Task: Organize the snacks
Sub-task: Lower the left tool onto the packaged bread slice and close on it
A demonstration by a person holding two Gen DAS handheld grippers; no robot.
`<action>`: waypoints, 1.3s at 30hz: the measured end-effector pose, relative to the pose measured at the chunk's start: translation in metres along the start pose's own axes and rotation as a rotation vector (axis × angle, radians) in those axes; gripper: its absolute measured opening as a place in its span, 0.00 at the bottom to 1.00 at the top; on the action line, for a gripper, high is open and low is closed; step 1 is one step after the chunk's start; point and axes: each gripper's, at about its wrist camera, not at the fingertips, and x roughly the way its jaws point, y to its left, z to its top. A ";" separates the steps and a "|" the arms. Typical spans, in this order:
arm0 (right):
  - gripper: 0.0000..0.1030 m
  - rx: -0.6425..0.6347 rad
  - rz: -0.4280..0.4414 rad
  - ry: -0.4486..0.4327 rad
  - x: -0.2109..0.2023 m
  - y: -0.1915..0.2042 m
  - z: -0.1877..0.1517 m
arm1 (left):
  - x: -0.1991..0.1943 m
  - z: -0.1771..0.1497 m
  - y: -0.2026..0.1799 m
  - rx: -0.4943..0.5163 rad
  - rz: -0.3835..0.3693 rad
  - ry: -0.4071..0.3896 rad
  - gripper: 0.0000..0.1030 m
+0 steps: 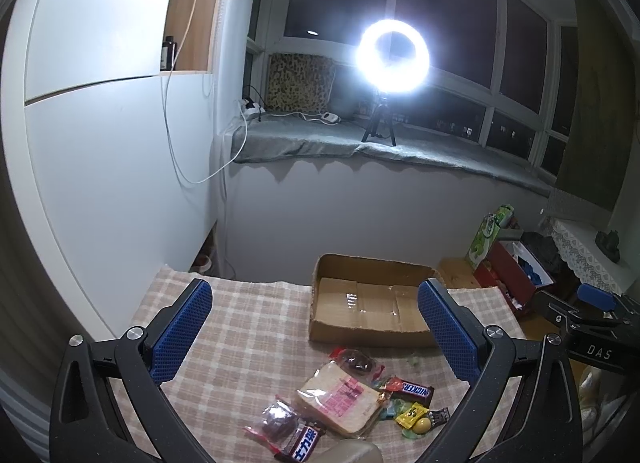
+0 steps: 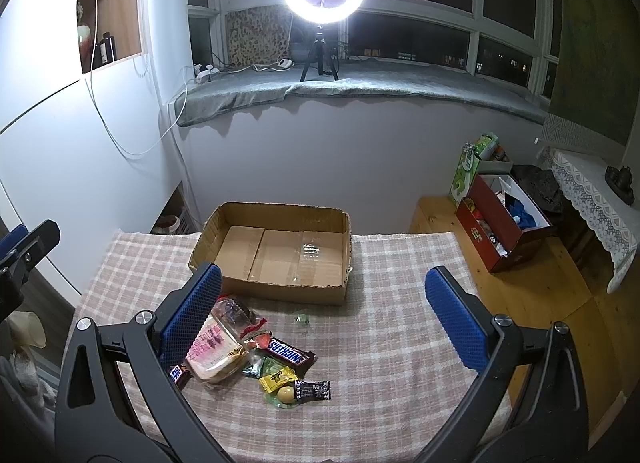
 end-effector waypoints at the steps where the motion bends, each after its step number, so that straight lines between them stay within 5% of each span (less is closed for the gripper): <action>1: 1.00 0.001 0.002 0.001 0.000 0.000 0.000 | 0.002 0.000 0.001 -0.001 0.000 0.003 0.99; 13: 1.00 0.052 0.075 0.045 0.020 -0.028 -0.020 | 0.018 -0.009 0.022 -0.011 0.030 0.064 0.99; 23: 1.00 0.110 0.174 0.168 0.052 -0.042 -0.038 | 0.041 -0.029 0.043 -0.056 0.012 0.169 0.92; 26: 1.00 0.145 0.222 0.204 0.065 -0.043 -0.045 | 0.055 -0.037 0.048 -0.079 -0.036 0.224 0.84; 29: 1.00 0.148 0.236 0.276 0.078 -0.038 -0.056 | 0.074 -0.046 0.057 -0.138 -0.144 0.313 0.64; 35: 1.00 0.198 0.307 0.395 0.106 -0.029 -0.073 | 0.099 -0.064 0.053 -0.147 -0.249 0.416 0.55; 39: 0.86 0.228 0.386 0.479 0.127 -0.019 -0.088 | 0.122 -0.076 0.055 -0.203 -0.318 0.493 0.50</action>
